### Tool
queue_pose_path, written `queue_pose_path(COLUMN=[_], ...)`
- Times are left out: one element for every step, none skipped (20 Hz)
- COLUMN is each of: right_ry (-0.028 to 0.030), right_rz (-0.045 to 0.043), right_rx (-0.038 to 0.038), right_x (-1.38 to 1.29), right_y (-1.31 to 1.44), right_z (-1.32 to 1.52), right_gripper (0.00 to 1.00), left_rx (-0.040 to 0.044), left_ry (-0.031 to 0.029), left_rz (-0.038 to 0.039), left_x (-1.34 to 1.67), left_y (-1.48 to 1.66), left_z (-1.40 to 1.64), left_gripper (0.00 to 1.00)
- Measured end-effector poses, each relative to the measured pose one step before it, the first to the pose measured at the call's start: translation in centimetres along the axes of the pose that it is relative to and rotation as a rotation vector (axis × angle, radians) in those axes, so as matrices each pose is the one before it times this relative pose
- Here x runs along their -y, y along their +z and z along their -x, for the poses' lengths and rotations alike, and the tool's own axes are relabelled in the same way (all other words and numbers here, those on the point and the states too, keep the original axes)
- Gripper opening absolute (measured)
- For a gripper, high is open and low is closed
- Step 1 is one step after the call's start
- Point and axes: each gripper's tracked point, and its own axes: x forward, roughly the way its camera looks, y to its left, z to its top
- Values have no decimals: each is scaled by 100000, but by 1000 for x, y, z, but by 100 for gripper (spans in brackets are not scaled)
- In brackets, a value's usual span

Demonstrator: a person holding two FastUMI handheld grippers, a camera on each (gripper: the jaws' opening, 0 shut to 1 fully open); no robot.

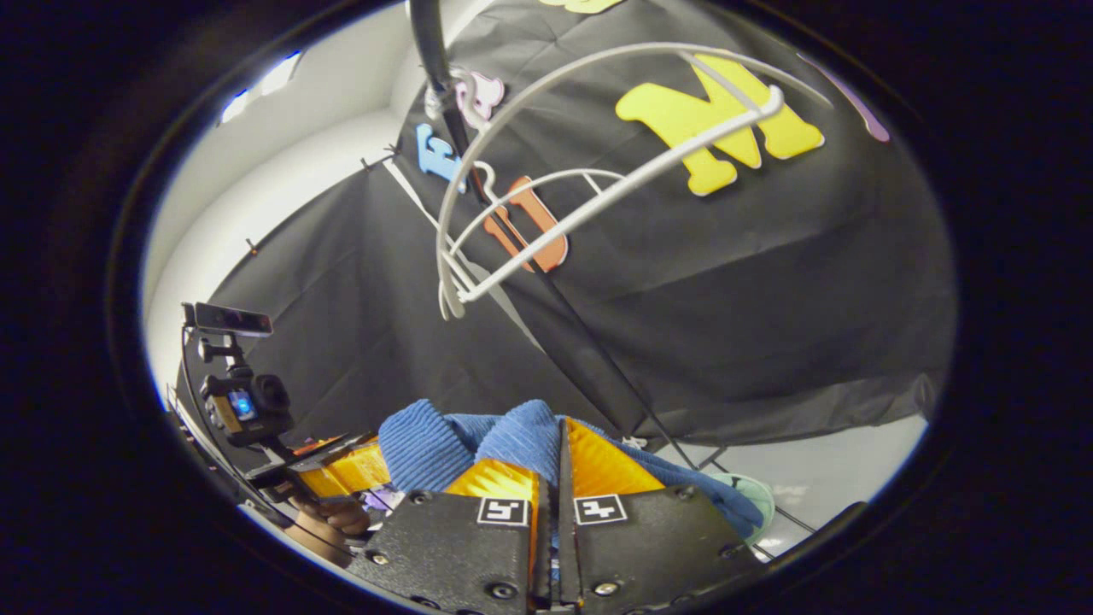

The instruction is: Grasp the clothes on the hanger with both hands and then place them into the laundry hamper below.

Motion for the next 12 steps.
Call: queue_pose_path(right_ry=[-1385,-1293,-848,-1110,-563,-2063,-1600,-2546,-2023,-3267,-2763,-3608], right_rz=[-978,-1162,-1293,-2044,-1741,-2075,-1575,-1701,-1537,-1471,-538,-745], right_rx=[-2262,-2107,-1838,-1646,-1917,-1334,-1288,-988,-1173,-1041,-1316,-1451], right_x=[812,860,832,767,750,1000,1059,1127,982,1171,1145,1472], right_y=[-854,-827,-588,-786,-713,-498,-263,-446,-531,-691,-420,-459], right_z=[-749,-943,-774,-483,-702,-633,-765,-739,-751,-650,-606,-807], right_gripper=[7,7,7,7,7,7,7,7,7,6,7,7], left_rx=[-2086,-1920,-2108,-1807,-1922,-2003,-2546,-1982,-2387,-1947,-2620,-2352], left_ry=[961,1308,1326,1407,782,1516,1102,1271,750,1831,1439,2000], left_rz=[1375,1103,1247,1157,1406,1246,1465,1368,1386,871,809,976], left_x=[-456,-479,-485,-464,-352,-385,-517,-491,-428,-649,-548,-691], left_y=[-1082,-985,-1007,-987,-748,-716,-1013,-831,-1036,-886,-1049,-980], left_z=[-437,-312,-349,-270,-469,-627,-634,-941,-785,-520,-682,-639], left_gripper=[3,3,2,2,2,2,2,2,2,2,2,3])
